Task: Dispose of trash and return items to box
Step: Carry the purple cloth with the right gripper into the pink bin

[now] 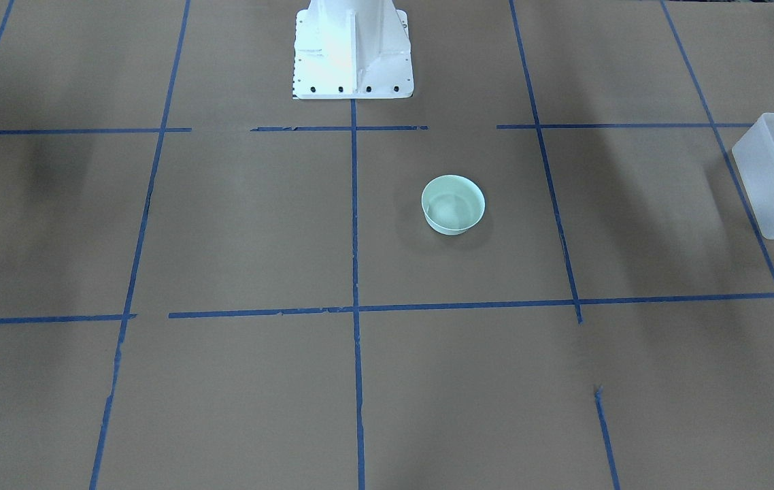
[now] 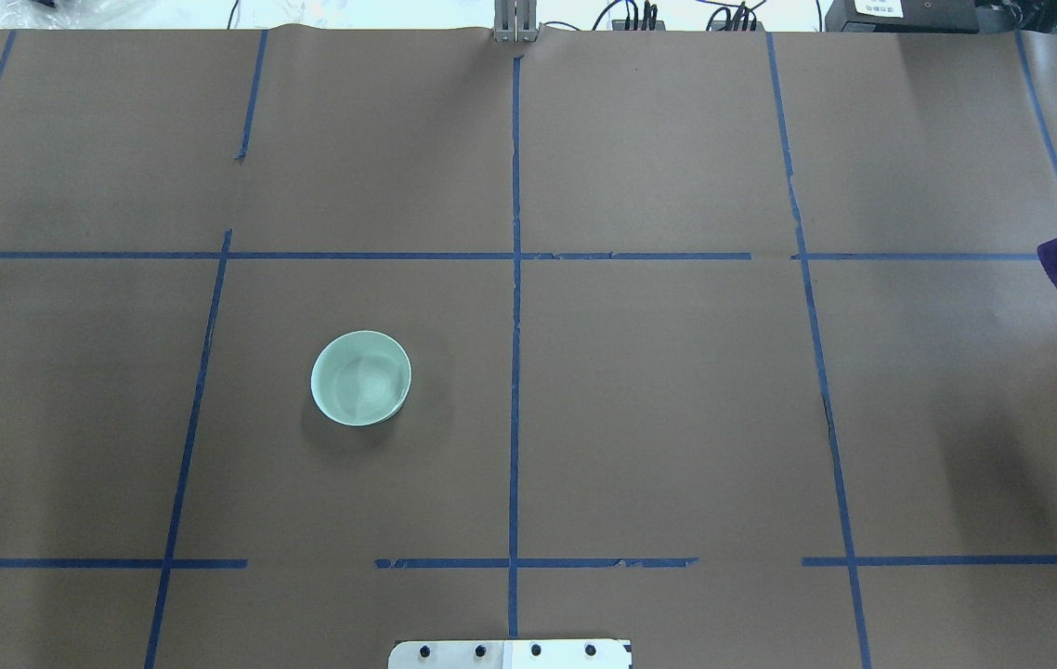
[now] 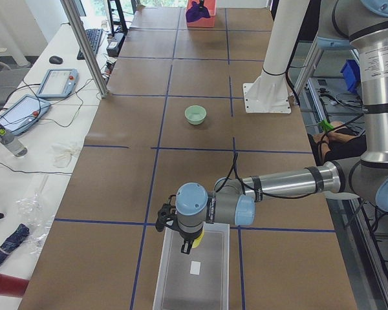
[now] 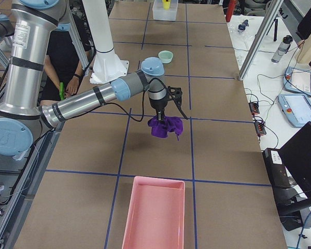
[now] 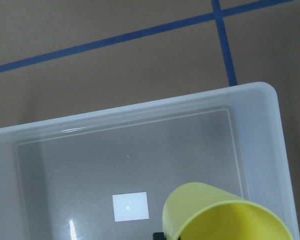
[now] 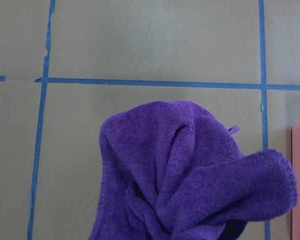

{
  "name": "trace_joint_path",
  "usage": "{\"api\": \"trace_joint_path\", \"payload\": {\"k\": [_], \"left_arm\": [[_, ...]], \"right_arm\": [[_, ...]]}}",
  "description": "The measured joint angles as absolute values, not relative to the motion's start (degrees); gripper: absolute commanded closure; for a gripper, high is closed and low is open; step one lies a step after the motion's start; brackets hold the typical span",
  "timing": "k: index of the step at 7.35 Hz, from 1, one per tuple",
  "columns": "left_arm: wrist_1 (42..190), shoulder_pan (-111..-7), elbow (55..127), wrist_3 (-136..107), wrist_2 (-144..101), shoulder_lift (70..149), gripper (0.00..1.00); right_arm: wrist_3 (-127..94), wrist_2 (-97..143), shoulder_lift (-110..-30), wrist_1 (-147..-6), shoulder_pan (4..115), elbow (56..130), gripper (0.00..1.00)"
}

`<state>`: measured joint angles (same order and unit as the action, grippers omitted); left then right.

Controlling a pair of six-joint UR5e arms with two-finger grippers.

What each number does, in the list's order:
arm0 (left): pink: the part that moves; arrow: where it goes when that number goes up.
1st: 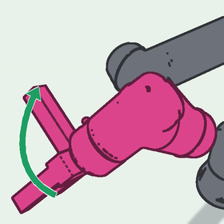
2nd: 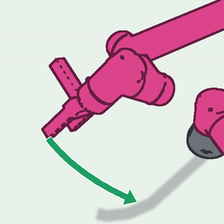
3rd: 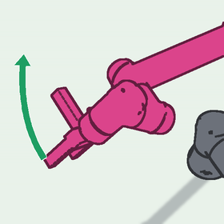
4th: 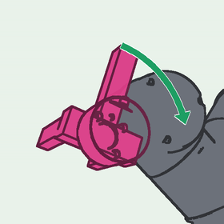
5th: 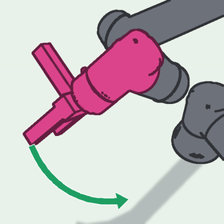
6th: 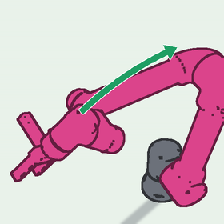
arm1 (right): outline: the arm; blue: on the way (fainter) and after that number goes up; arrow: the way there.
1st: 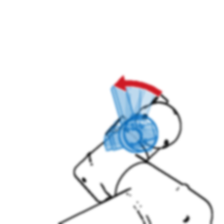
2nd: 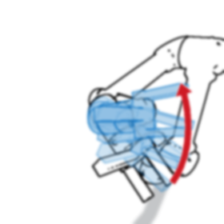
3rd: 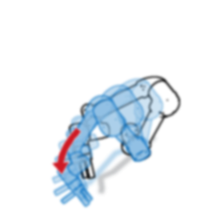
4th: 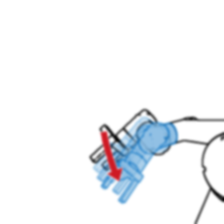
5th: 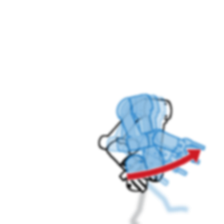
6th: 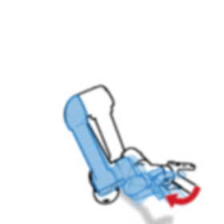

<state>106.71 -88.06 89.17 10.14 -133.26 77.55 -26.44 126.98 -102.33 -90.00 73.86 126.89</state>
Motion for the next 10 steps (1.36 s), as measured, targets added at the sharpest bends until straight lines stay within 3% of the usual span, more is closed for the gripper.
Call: {"api": "trace_joint_path", "payload": {"k": [2, 4, 5, 8, 10], "left_arm": [[111.68, -86.11, 85.16, 10.09, -135.25, 77.38, 1.00], [114.48, -85.33, 82.85, 10.03, -135.72, 77.36, 0.19], [114.87, -85.17, 82.48, 10.06, -135.68, 77.39, 0.03], [116.58, -85.16, 83.45, 10.11, -135.18, 78.09, 0.00], [110.74, -85.48, 91.57, 9.83, -134.52, 79.11, 0.00]], "right_arm": [[-22.72, 129.35, -101.60, -92.00, 77.52, 126.71, 1.00], [-22.06, 130.27, -101.53, -92.23, 79.05, 126.66, 1.00], [-21.91, 130.37, -101.52, -92.22, 79.55, 126.63, 1.00], [-20.05, 130.37, -101.56, -92.30, 81.19, 125.90, 1.00], [-15.30, 129.50, -101.60, -92.74, 83.84, 124.29, 1.00]]}}
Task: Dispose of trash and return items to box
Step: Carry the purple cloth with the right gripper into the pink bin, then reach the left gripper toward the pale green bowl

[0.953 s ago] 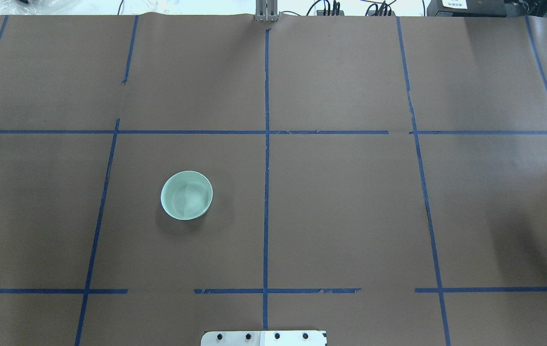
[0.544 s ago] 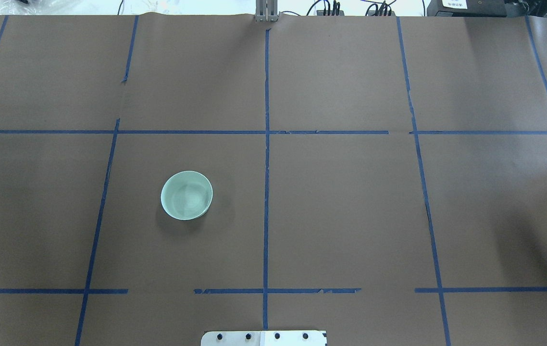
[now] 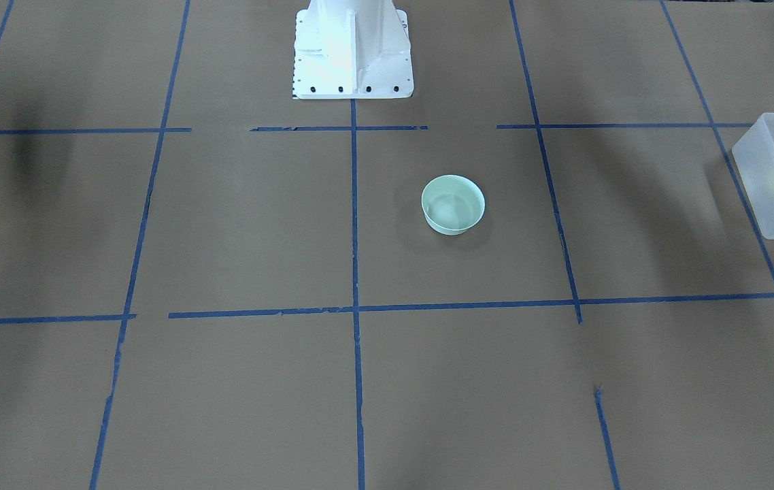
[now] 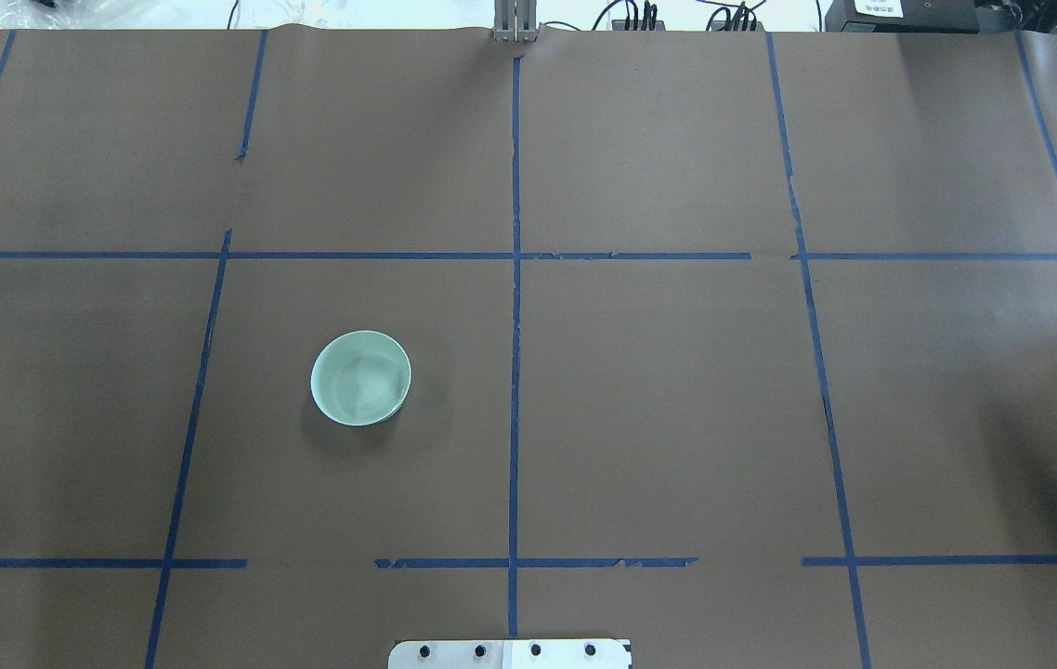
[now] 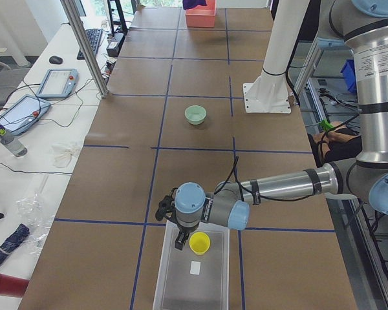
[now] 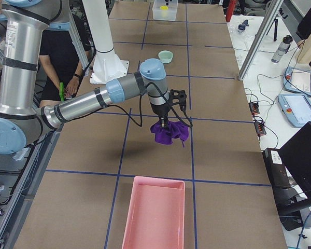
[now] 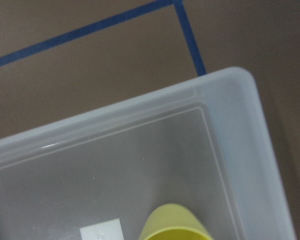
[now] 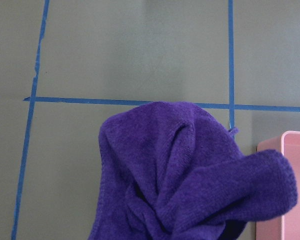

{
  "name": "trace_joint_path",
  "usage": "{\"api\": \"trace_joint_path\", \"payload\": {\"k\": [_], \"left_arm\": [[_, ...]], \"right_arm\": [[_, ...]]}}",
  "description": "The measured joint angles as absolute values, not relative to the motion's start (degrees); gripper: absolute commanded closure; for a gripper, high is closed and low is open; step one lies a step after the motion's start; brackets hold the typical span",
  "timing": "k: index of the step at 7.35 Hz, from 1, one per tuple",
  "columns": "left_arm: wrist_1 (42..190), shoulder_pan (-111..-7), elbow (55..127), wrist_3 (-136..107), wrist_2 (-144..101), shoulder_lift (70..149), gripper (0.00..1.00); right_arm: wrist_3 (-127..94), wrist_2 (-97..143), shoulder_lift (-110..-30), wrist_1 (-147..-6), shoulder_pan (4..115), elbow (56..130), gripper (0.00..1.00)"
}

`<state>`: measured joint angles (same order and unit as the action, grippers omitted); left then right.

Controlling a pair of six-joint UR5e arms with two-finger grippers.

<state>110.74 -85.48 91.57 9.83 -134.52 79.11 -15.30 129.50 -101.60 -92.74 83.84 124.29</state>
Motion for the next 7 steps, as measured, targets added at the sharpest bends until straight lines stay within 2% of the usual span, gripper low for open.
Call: {"api": "trace_joint_path", "payload": {"k": [3, 5, 7], "left_arm": [[91.22, -86.60, 105.52, 3.74, -129.05, 86.48, 0.00], [88.82, -85.17, 110.29, -5.87, -131.21, 88.51, 0.00], [90.93, -80.39, 111.80, -15.47, -133.51, 90.69, 0.00]], "right_arm": [[-2.97, 125.91, -101.48, -93.06, 88.86, 119.22, 1.00], [7.25, 121.88, -100.60, -92.80, 92.02, 113.29, 1.00], [17.06, 120.94, -99.96, -91.76, 96.24, 104.45, 1.00]]}}
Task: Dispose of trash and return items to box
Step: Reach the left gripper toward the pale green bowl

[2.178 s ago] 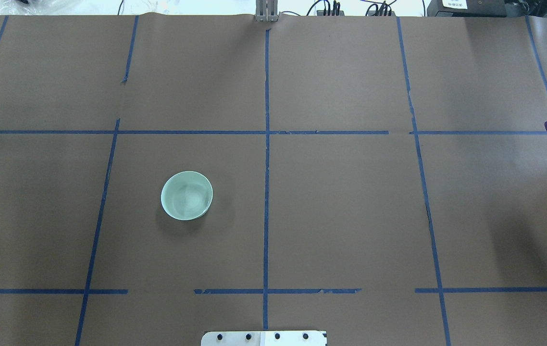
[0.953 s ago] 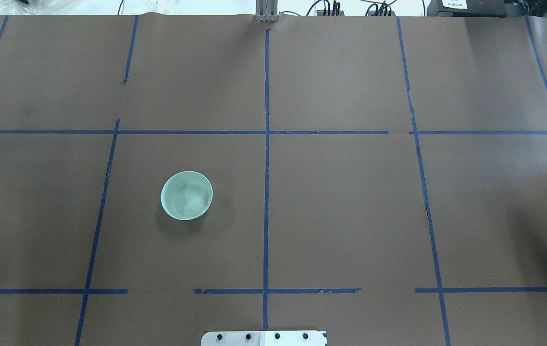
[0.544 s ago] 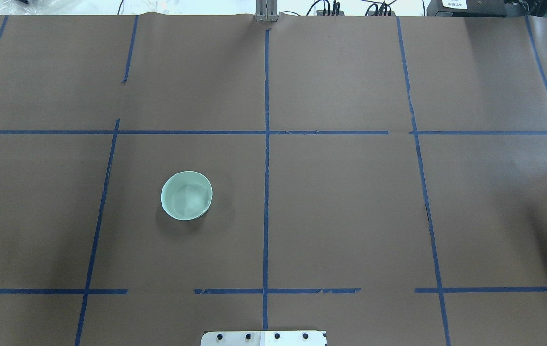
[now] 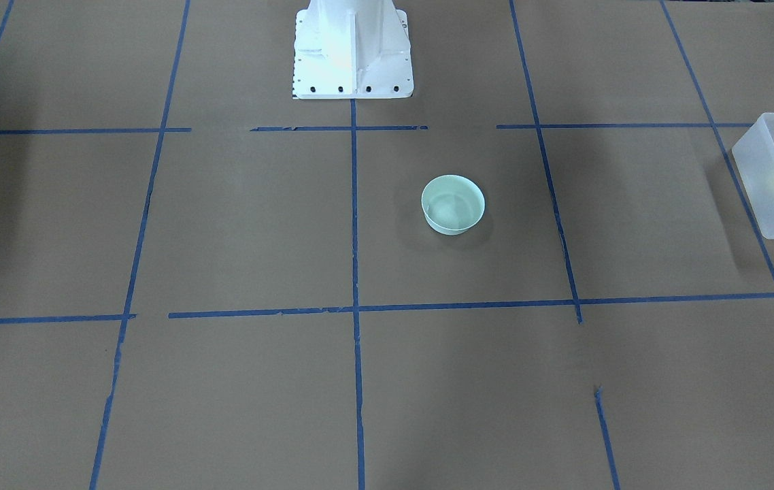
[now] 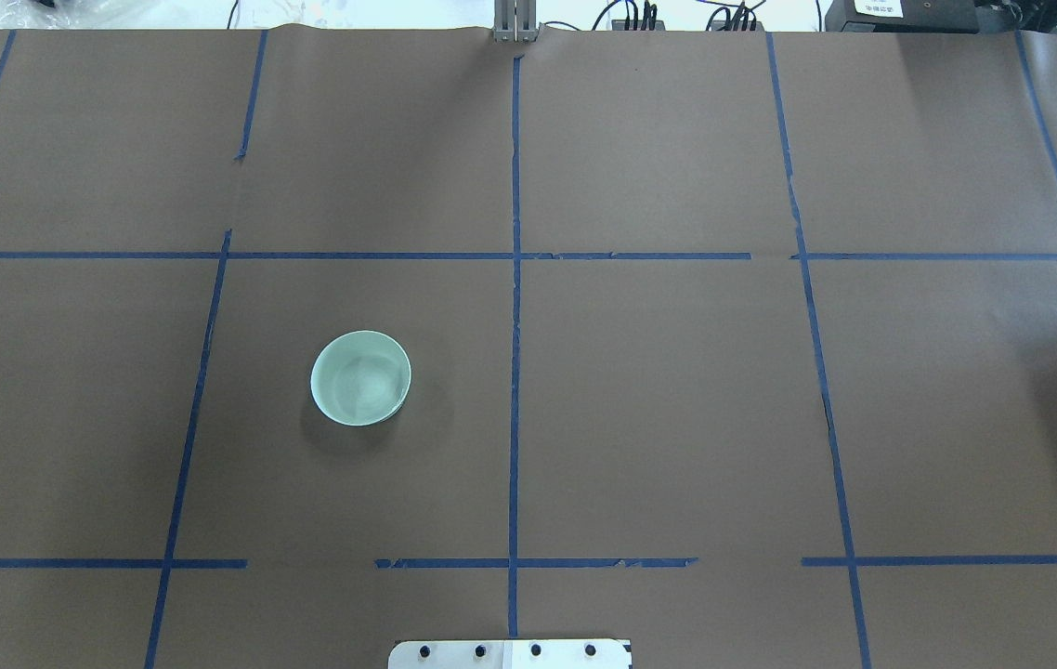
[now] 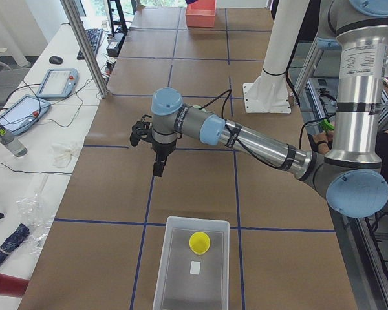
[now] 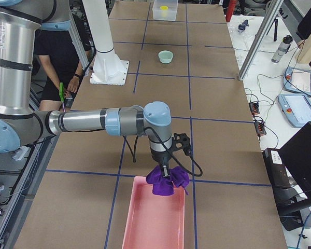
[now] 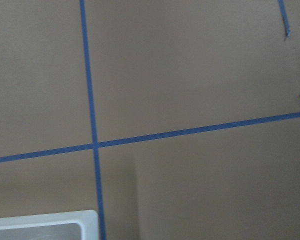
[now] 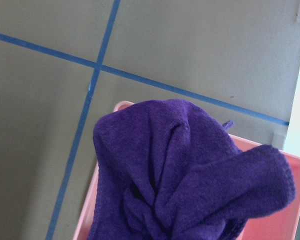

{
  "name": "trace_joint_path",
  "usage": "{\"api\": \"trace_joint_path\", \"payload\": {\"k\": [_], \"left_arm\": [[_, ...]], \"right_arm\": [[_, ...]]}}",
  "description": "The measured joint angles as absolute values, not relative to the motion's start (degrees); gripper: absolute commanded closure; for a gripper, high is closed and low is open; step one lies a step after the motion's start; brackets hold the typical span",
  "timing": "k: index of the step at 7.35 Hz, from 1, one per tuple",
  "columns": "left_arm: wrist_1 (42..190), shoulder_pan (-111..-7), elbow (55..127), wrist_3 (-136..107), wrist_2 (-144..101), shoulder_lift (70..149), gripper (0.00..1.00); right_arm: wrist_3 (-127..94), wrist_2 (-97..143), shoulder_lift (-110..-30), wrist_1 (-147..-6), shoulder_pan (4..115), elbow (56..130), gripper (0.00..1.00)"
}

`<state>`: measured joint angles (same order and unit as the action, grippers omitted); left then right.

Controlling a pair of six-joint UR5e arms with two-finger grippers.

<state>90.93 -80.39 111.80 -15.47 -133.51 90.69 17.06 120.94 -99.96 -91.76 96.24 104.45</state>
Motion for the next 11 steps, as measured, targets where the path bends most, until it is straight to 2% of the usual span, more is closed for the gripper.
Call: {"api": "trace_joint_path", "payload": {"k": [2, 3, 4, 7, 11], "left_arm": [[98.65, -73.03, 111.96, -29.13, -133.87, 91.78, 0.00], [102.25, -68.93, 112.00, -36.94, -133.83, 92.91, 0.00], [104.52, -65.06, 112.06, -44.32, -133.72, 94.78, 0.00], [105.96, -56.62, 112.38, -59.97, -133.17, 101.52, 0.00], [105.84, -45.84, 113.78, -72.13, -123.07, 104.39, 0.00]], "right_arm": [[19.29, 121.01, -100.14, -84.24, 98.26, 95.17, 1.00], [19.29, 121.38, -100.23, -79.38, 98.54, 90.56, 0.36], [18.99, 122.05, -100.21, -76.33, 98.64, 87.63, 0.00], [15.69, 127.26, -100.41, -74.74, 98.73, 86.70, 0.00], [-0.08, 134.20, -100.17, -76.47, 97.45, 94.14, 0.00]]}}
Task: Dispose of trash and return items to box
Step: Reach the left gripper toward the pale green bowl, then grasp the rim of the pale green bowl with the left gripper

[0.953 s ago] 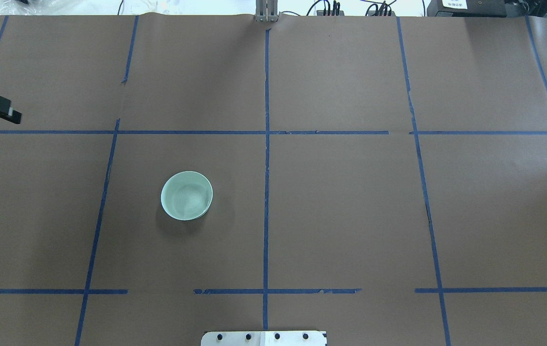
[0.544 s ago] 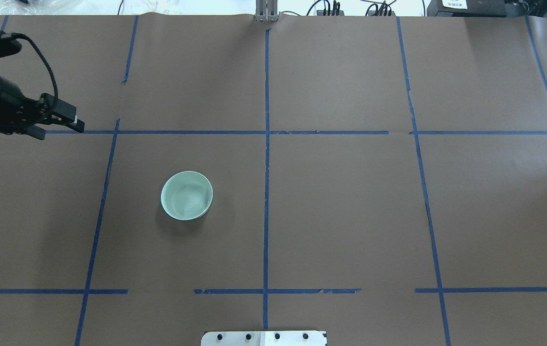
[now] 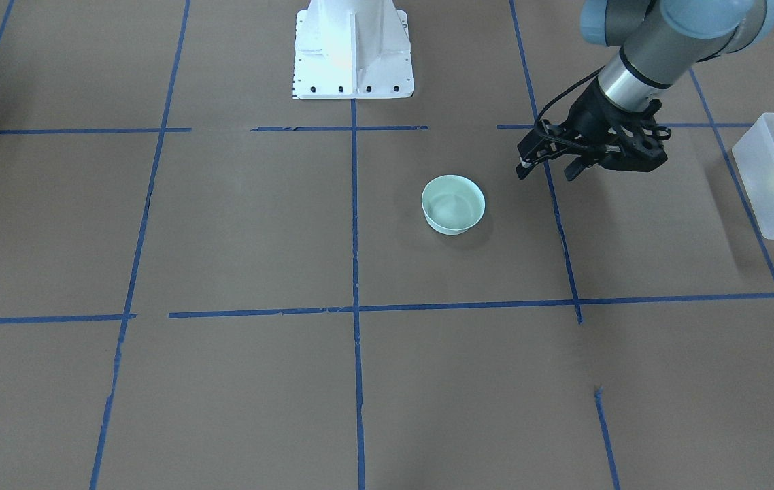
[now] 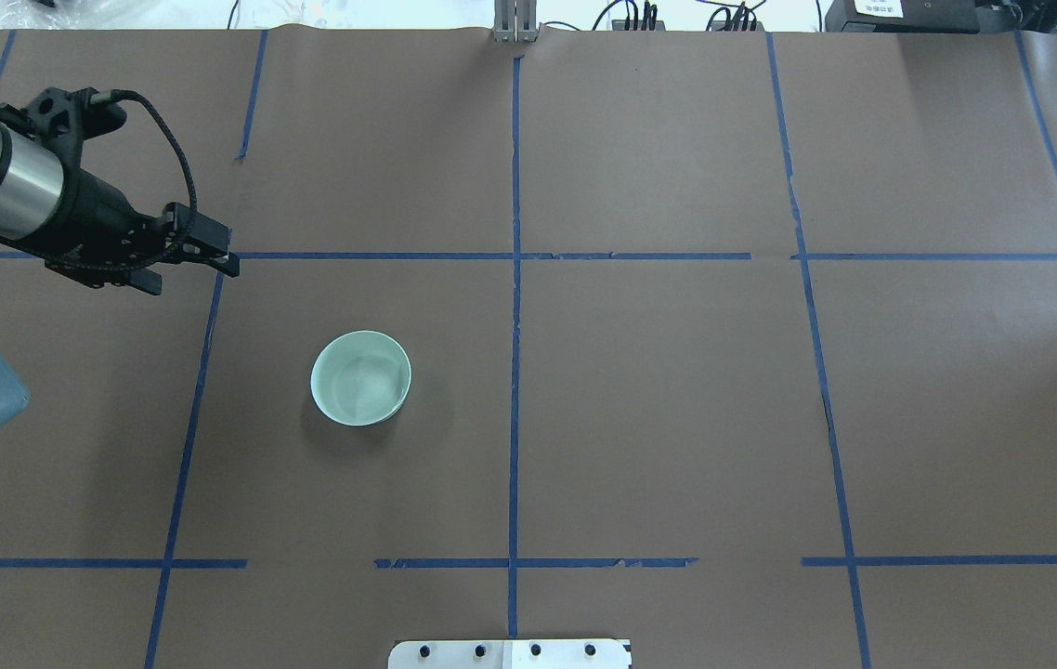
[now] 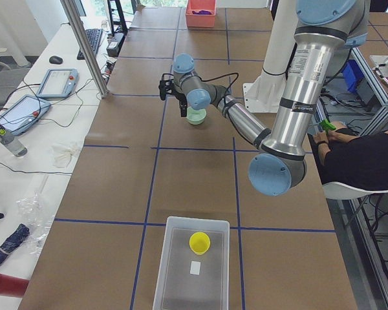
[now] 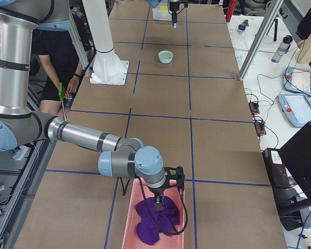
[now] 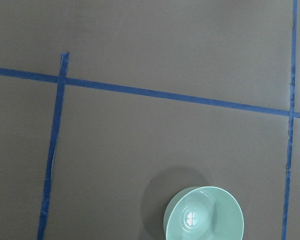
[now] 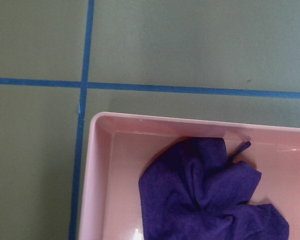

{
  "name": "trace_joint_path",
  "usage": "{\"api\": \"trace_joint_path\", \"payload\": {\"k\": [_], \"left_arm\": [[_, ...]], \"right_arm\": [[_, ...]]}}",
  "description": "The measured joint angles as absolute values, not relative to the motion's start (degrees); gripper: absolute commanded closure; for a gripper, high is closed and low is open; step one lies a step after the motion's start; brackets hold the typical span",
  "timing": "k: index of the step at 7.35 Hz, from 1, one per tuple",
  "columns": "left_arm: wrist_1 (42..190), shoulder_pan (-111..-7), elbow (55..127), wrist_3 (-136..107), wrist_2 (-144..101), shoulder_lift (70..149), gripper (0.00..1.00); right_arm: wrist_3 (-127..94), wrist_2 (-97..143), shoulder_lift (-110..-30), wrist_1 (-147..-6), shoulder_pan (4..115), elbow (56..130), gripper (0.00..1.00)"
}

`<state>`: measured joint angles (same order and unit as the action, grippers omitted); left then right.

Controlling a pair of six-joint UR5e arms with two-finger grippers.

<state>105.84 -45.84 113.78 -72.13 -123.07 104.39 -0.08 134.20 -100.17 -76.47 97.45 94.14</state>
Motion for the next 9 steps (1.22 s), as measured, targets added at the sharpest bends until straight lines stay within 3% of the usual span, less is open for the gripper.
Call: {"api": "trace_joint_path", "payload": {"k": [2, 5, 8, 9], "left_arm": [[105.92, -39.09, 112.68, -77.00, -115.68, 104.66, 0.00], [106.07, -33.48, 110.24, -81.71, -110.65, 105.63, 0.01], [106.08, -30.71, 105.16, -84.00, -108.31, 108.77, 0.20], [106.08, -30.50, 103.83, -84.02, -108.18, 109.08, 0.33]], "right_arm": [[-6.36, 135.02, -99.93, -79.29, 93.72, 99.09, 0.00], [-11.35, 134.84, -98.90, -79.07, 90.46, 100.43, 0.00], [-11.75, 135.74, -98.24, -78.82, 90.21, 100.42, 0.00], [-11.87, 136.48, -98.18, -78.87, 90.16, 100.39, 0.00]]}}
